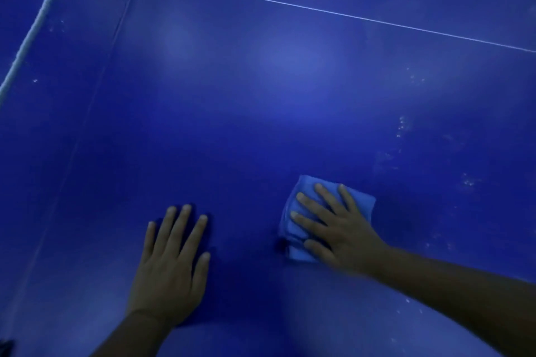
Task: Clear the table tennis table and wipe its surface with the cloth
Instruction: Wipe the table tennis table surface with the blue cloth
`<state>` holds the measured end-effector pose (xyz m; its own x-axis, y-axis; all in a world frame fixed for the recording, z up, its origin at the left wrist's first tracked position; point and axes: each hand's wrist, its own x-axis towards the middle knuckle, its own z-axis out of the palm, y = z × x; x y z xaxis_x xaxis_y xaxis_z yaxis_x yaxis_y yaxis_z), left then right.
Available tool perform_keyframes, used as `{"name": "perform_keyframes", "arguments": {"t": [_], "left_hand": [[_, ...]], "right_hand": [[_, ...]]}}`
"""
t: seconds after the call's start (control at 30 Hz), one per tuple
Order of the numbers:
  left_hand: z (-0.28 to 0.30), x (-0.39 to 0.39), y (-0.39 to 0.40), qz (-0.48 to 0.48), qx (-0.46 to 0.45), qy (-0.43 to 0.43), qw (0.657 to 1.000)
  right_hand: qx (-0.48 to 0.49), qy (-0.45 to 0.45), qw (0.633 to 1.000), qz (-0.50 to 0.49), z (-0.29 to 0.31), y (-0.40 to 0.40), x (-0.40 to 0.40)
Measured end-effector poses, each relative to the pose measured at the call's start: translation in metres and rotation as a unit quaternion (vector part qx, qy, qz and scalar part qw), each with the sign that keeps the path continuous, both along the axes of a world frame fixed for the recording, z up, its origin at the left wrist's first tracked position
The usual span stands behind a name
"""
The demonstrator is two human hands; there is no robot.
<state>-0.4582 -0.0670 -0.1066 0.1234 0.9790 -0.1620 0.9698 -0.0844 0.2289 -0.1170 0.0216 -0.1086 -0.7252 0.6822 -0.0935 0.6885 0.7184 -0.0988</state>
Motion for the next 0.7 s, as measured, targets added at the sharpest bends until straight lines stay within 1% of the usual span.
{"name": "perform_keyframes", "arguments": {"t": [0.03,0.07,0.13,0.2,0.23,0.27,0.3,0.33,0.4,0.47,0.5,0.53,0.57,0.6,0.63,0.67,0.7], "left_hand": [[0.001,0.000,0.001,0.000,-0.004,0.002,1.000],[0.001,0.000,0.002,0.001,-0.006,0.002,1.000],[0.001,0.000,0.002,0.003,-0.008,0.002,1.000],[0.001,0.001,0.001,0.004,-0.003,0.000,1.000],[0.000,0.001,0.001,0.005,0.001,0.000,1.000],[0.000,0.000,0.001,0.005,0.004,-0.001,1.000],[-0.001,0.000,0.001,0.005,0.005,-0.003,1.000],[-0.002,0.000,0.001,0.005,0.006,-0.006,1.000],[-0.002,0.000,0.001,0.005,0.010,-0.009,1.000],[-0.001,0.000,0.000,0.000,0.012,-0.006,1.000],[-0.001,0.001,0.000,-0.002,0.012,-0.005,1.000],[0.000,0.000,0.000,-0.002,0.012,-0.004,1.000],[0.000,0.000,0.001,-0.002,0.012,-0.002,1.000],[0.000,0.000,0.001,-0.004,0.012,0.000,1.000],[0.000,0.000,0.001,-0.005,0.013,-0.001,1.000],[0.000,0.000,0.000,-0.005,0.016,-0.005,1.000],[0.000,0.000,0.000,-0.003,0.022,-0.010,1.000]], "right_hand": [[0.001,-0.008,1.000,0.006,-0.001,0.021,0.006],[0.007,-0.018,1.000,-0.024,-0.003,0.048,0.009],[0.028,-0.020,0.986,-0.165,-0.003,0.109,0.019],[0.016,-0.026,0.952,-0.303,0.004,0.152,0.030],[0.010,-0.019,0.939,-0.343,0.005,0.156,0.031],[0.016,-0.014,0.934,-0.357,0.002,0.149,0.026],[0.037,-0.019,0.936,-0.349,0.000,0.128,0.019],[0.050,-0.015,0.946,-0.320,-0.003,0.098,0.012],[0.042,-0.004,0.972,-0.230,-0.006,0.015,0.000],[0.024,0.002,0.995,-0.102,-0.001,-0.057,0.000],[0.008,0.001,0.999,-0.048,0.002,-0.070,0.007],[-0.007,-0.004,1.000,-0.010,0.005,-0.064,0.016],[0.005,-0.018,1.000,-0.004,0.005,-0.048,0.023],[0.022,-0.026,0.998,-0.044,0.002,-0.029,0.027],[0.030,-0.023,0.990,-0.134,0.000,-0.007,0.029],[0.033,-0.020,0.970,-0.240,0.002,0.013,0.029],[0.034,-0.013,0.942,-0.335,0.003,0.026,0.027]]}}
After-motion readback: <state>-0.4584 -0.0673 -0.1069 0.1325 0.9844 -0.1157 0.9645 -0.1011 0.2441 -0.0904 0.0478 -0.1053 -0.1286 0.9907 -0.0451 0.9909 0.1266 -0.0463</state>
